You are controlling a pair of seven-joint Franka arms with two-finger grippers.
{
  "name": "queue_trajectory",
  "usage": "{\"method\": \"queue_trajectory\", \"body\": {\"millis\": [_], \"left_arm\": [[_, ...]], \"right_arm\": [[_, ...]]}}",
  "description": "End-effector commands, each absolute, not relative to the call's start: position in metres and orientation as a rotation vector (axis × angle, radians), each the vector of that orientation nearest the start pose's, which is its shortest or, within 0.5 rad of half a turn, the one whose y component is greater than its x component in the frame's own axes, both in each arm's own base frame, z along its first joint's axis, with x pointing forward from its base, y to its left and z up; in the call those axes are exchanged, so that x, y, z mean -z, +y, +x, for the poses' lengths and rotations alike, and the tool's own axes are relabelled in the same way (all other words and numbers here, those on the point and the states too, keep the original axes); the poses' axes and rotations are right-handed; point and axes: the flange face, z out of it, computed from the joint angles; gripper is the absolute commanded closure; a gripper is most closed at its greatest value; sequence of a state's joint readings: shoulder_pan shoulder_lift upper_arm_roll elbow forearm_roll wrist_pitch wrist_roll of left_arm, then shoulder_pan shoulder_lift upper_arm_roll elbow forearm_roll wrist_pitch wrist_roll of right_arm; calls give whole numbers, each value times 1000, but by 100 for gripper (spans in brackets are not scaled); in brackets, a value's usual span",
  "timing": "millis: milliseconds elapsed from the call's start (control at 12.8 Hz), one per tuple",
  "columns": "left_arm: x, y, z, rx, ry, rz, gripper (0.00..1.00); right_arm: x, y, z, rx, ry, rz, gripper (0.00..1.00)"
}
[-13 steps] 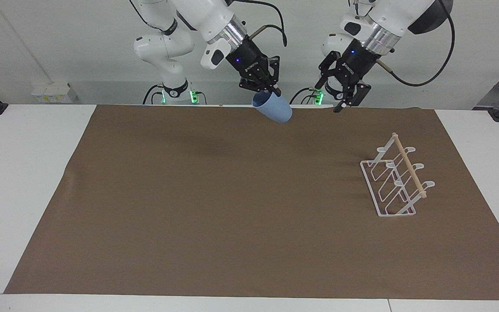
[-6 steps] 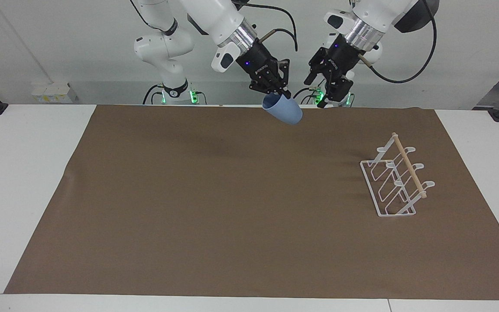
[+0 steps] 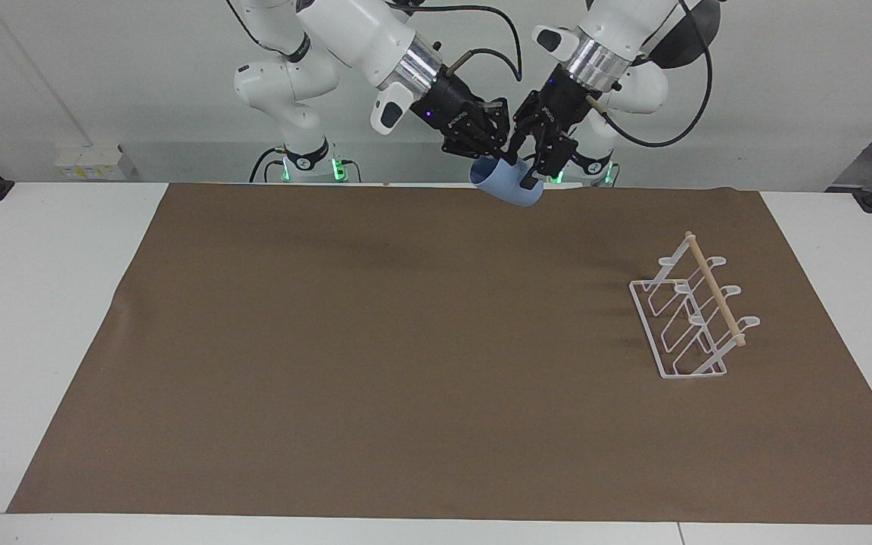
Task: Hang cup on cup holder
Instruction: 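Carry the cup toward the rack while the left gripper approaches, then grasp the cup with the left gripper from the right gripper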
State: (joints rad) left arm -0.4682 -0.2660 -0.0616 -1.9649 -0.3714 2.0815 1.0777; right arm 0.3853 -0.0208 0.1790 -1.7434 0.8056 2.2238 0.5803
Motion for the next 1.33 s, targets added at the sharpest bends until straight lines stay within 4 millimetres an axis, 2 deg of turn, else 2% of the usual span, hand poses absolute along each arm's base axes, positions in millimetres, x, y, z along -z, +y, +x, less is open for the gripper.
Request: {"method": "queue_trajectory", "body": {"millis": [0,860,938,1016,1095,1251], "left_arm": [[-623,-273,418,791,2230,-2395,0],[-611,-275,426,821,2153,-2452,0],[-611,-275,427,823,2149,-2455,24],[-611,-275,427,823,2147,-2457,83],[-611,-275,427,820,2135,-2473,100],[-611,-275,427,813,2101,-2517,100]], "right_arm": [[-636,337,498,-6,435,-2190,100],[-637,337,499,-6,439,-2186,100],[-637,337,499,-7,439,-2187,100],[-637,337,499,-6,439,-2186,100],[-637,337,499,-7,439,-2187,100],[-637,337,499,-7,439,-2187,100]]}}
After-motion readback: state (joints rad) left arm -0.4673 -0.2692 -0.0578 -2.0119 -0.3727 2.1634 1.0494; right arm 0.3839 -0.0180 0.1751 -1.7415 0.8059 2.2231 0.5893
